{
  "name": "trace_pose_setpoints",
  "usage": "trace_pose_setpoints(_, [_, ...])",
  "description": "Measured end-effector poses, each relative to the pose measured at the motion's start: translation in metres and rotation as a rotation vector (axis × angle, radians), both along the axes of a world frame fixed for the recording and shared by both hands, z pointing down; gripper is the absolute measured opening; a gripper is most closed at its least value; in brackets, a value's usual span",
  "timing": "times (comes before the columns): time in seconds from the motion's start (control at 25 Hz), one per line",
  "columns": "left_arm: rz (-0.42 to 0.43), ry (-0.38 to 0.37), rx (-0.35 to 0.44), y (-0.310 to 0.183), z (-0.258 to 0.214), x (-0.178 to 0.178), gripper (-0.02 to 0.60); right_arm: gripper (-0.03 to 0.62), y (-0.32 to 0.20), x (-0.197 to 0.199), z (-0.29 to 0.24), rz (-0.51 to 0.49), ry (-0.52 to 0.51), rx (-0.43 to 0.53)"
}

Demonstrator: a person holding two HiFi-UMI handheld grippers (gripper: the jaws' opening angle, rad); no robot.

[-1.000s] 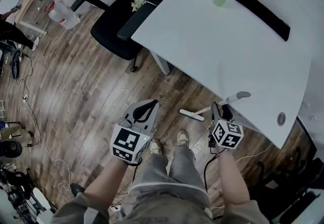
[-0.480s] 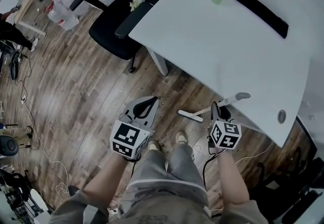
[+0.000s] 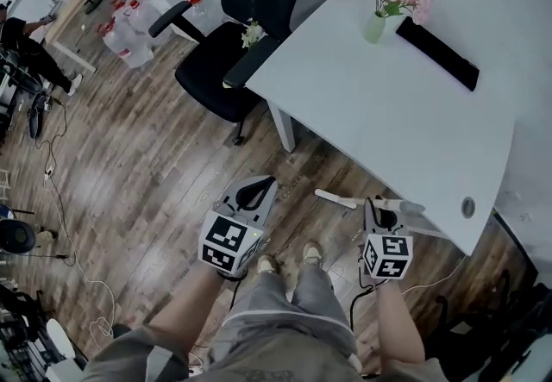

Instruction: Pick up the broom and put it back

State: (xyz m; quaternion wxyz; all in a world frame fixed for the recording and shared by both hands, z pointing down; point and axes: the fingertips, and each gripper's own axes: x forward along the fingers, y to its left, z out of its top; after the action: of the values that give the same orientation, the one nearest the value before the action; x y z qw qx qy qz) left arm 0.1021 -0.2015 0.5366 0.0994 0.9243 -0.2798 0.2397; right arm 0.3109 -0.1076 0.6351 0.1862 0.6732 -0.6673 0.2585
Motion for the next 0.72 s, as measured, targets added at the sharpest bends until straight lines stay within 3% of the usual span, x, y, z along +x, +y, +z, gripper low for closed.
trace_pose_setpoints(0.4, [-0.087, 0.020, 0.064, 0.011, -0.078, -0.049, 0.017, 0.106, -0.021, -0.039, -0.164, -0.220, 0.059, 0.162])
trace_pose_setpoints(0.72, [-0.157, 0.052, 0.170, 0.012, -0.150, -0.092, 0.017, 0.105, -0.021, -0.088, -0.249, -0.363, 0.043, 0.251])
